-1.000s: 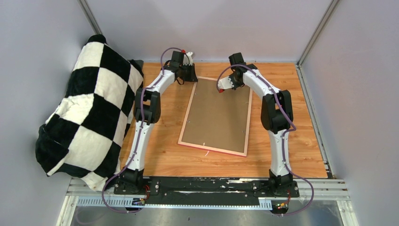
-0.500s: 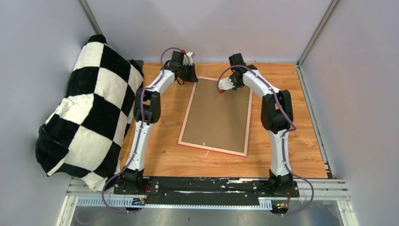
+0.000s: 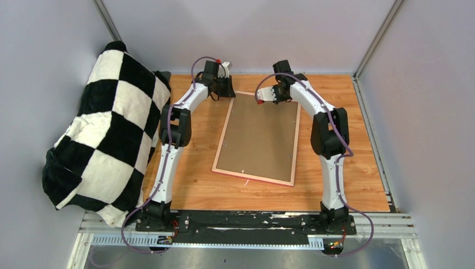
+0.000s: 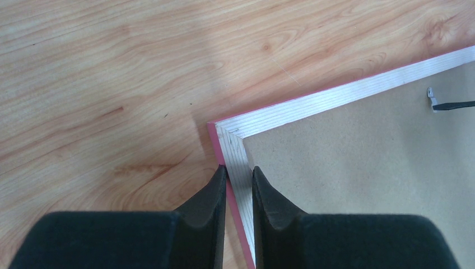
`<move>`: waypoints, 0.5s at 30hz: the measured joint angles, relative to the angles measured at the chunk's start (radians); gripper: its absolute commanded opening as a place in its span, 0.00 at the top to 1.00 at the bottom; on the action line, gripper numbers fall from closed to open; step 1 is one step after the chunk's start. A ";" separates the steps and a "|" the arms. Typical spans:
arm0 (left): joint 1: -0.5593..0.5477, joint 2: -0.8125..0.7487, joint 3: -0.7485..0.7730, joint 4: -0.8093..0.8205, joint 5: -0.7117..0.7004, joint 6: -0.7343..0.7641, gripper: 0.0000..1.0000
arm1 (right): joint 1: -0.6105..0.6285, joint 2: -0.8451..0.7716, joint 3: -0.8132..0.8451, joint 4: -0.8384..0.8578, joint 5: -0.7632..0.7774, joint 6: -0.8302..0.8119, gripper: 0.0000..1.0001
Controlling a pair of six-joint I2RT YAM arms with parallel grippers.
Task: Take the photo out of the frame
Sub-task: Release the photo frame item from the photo frame.
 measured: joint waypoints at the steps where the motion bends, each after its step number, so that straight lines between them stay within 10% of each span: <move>1: 0.000 0.000 0.000 0.000 0.000 0.000 0.98 | 0.000 -0.002 0.006 -0.001 -0.009 0.034 1.00; 15: 0.000 0.002 0.004 -0.003 0.000 -0.001 0.99 | -0.011 -0.505 -0.428 0.048 -0.245 0.793 1.00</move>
